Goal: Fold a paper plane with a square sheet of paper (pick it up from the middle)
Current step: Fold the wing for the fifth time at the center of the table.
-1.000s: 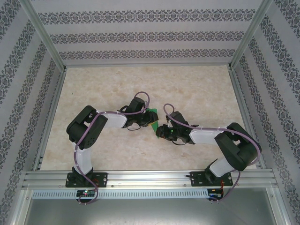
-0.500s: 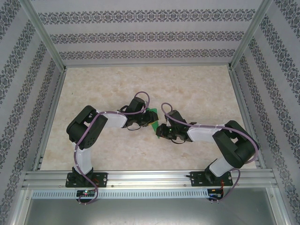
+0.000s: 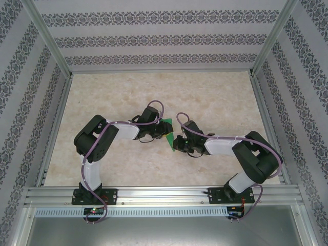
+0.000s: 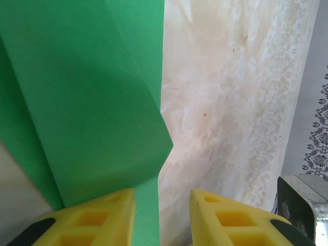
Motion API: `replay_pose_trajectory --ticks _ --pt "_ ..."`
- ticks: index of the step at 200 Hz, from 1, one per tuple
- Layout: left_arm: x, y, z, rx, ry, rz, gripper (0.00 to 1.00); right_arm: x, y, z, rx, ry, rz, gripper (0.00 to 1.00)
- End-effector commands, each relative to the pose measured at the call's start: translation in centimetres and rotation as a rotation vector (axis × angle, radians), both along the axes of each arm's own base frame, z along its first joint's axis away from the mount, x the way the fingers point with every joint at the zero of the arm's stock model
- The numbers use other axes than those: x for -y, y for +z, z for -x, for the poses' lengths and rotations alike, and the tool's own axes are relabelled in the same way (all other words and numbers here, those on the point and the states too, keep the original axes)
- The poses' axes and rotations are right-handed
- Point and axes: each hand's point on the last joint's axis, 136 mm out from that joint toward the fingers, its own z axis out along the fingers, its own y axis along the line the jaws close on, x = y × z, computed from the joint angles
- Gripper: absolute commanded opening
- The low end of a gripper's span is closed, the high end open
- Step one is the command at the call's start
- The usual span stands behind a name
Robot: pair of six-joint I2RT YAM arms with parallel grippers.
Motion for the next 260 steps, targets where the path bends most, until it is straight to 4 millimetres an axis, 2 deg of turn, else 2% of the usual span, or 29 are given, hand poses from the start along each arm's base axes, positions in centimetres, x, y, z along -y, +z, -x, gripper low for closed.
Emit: replay_pose_trajectory --ticks 1,25,39,66,89,106,155,186,237,260 --pt "-0.2 -1.0 0.1 -0.022 -0.019 -0.023 0.35 1.2 -2.5 1.3 -0.067 -0.008 0.098 0.05" --pt "-0.3 -1.3 0.3 -0.029 -0.018 -0.032 0.34 1.6 -1.6 1.0 -0.043 -0.026 0.100 0.09" --pt "-0.3 -1.3 0.3 -0.029 -0.018 -0.031 0.34 1.4 0.1 0.4 0.007 -0.034 0.063 0.15" --pt "-0.4 -1.4 0.3 -0.032 -0.019 -0.035 0.34 1.1 3.9 -0.7 0.105 -0.036 -0.021 0.16" --pt "-0.3 -1.4 0.3 -0.033 -0.018 -0.034 0.34 -1.0 6.3 -1.2 0.144 0.025 -0.143 0.10" --pt "-0.2 -1.2 0.2 -0.029 -0.019 -0.032 0.34 -2.7 6.8 -1.2 0.131 0.068 -0.218 0.07" --pt "-0.2 -1.2 0.1 -0.031 -0.023 -0.033 0.34 -3.7 4.2 -1.9 0.071 0.050 -0.220 0.03" --pt "-0.2 -1.1 0.1 -0.029 -0.024 -0.033 0.34 -1.7 1.3 -1.7 0.016 0.010 -0.114 0.02" --pt "-0.3 -1.4 0.2 -0.034 -0.024 -0.042 0.34 1.2 -3.2 1.4 -0.110 -0.013 -0.010 0.02" --pt "-0.4 -1.6 0.3 -0.039 -0.025 -0.046 0.34 1.2 -4.0 2.5 -0.152 -0.006 -0.035 0.02"
